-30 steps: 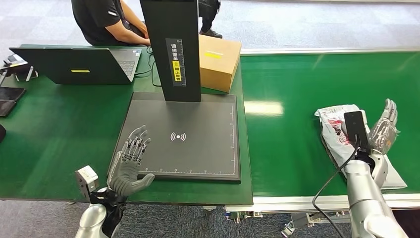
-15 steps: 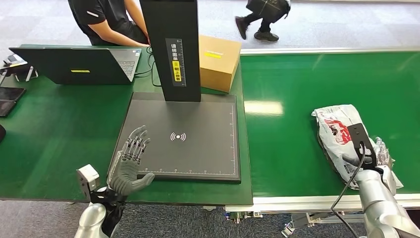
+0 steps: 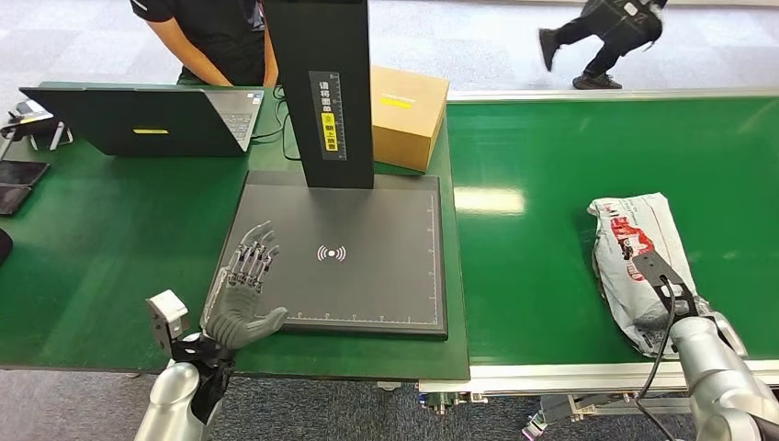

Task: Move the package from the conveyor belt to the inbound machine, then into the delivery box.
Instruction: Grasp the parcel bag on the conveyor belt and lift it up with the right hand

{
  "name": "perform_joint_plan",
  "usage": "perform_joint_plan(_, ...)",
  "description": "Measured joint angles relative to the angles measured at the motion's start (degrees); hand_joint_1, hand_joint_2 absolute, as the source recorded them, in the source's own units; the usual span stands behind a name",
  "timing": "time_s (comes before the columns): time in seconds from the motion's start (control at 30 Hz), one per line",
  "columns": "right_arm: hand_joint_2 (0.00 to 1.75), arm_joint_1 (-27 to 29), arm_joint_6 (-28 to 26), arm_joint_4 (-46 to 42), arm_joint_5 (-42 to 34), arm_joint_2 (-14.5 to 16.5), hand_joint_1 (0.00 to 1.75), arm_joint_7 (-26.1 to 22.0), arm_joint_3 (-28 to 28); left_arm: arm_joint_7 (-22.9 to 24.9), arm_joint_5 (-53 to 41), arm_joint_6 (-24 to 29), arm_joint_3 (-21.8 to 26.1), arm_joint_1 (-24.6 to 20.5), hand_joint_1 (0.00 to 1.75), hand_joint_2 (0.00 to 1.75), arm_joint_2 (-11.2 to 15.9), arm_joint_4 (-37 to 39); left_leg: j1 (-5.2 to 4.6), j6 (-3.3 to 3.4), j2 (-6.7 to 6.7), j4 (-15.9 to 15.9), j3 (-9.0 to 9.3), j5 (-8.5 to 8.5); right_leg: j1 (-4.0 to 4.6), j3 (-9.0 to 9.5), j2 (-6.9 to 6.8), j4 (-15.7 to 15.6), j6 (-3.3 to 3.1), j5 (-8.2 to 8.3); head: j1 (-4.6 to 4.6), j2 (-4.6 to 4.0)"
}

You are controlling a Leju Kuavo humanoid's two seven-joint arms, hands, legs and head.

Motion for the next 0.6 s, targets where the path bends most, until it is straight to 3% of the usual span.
perform_joint_plan(0.6, 1.75, -0.73, 2.27, 0.44, 0.06, -0.03, 1.75, -2.28, -0.49, -0.51, 0.25, 0.43, 0.24, -0.31, 0.00, 1.75, 0.01, 0.86, 0.08, -0.01, 0.03, 0.01, 0.15, 0.00, 0.09, 0.15, 0.03, -0.01, -0.01, 0.01, 0.00, 0.00)
